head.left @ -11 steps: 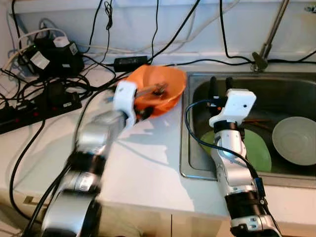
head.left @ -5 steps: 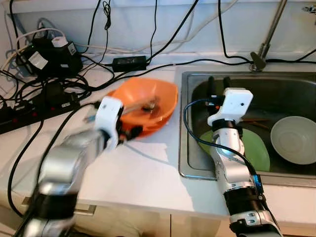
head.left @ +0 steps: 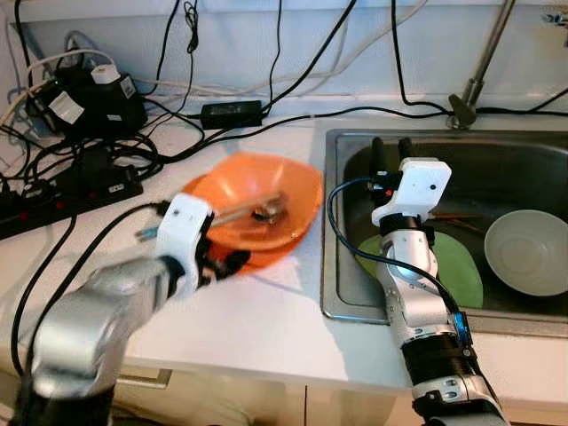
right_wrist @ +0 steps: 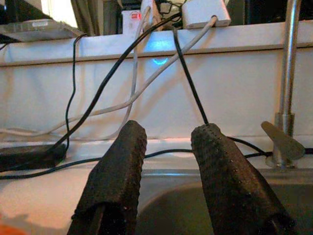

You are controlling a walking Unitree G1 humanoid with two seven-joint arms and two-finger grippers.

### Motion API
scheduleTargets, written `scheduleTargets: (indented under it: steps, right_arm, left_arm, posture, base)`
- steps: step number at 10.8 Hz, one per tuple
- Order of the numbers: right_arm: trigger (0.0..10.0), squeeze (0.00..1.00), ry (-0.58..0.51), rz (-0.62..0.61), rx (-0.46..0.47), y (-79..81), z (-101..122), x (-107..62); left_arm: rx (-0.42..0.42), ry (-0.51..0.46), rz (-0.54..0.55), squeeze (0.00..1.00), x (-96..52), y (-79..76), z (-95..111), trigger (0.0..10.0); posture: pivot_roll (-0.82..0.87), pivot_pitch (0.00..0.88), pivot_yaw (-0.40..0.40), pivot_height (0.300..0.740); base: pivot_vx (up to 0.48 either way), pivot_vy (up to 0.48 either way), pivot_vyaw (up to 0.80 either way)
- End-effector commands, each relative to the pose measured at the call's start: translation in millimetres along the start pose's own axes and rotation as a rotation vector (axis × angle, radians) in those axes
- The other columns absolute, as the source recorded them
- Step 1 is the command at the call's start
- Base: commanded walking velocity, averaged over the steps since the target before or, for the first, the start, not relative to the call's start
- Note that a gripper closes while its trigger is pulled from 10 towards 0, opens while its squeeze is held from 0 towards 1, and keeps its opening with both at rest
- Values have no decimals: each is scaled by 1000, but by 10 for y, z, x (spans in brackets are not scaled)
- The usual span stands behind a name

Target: Kitchen organization

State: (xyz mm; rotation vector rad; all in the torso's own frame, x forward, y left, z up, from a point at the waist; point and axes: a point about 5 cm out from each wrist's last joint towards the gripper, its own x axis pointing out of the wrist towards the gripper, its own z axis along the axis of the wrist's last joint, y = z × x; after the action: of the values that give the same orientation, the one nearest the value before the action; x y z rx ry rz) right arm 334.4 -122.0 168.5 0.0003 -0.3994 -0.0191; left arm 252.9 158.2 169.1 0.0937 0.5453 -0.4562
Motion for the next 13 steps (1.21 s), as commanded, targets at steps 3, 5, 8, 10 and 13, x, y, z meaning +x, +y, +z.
scheduleTargets:
  steps: [3,5,8,10,13]
  right_arm:
    - [10000,0,2,23,8,39,-14,41]
    - [10000,0,1,26,8,38,-16,57]
    - [10000,0,0,32,11,53,-24,81]
    - [10000,0,-3,31,12,55,-24,97]
    - [10000,0,-7,34,12,48,-24,113]
  left_arm:
    - [-5,121,-35,0,-139,-62,-212,10000]
    - [-9,114,-27,0,-219,-96,-202,10000]
    - [5,100,5,0,-285,-128,-198,10000]
    - [-22,8,113,0,-280,-16,-141,10000]
    - [-51,6,141,0,-354,78,-232,10000]
  posture:
    - [221,0,81,740]
    - [234,0,79,740]
    - [248,0,73,740]
    - [250,0,70,740]
    - [252,0,64,740]
  base:
    - [0,0,0]
    - [0,0,0]
    - [0,0,0]
    - [0,0,0]
    - [0,0,0]
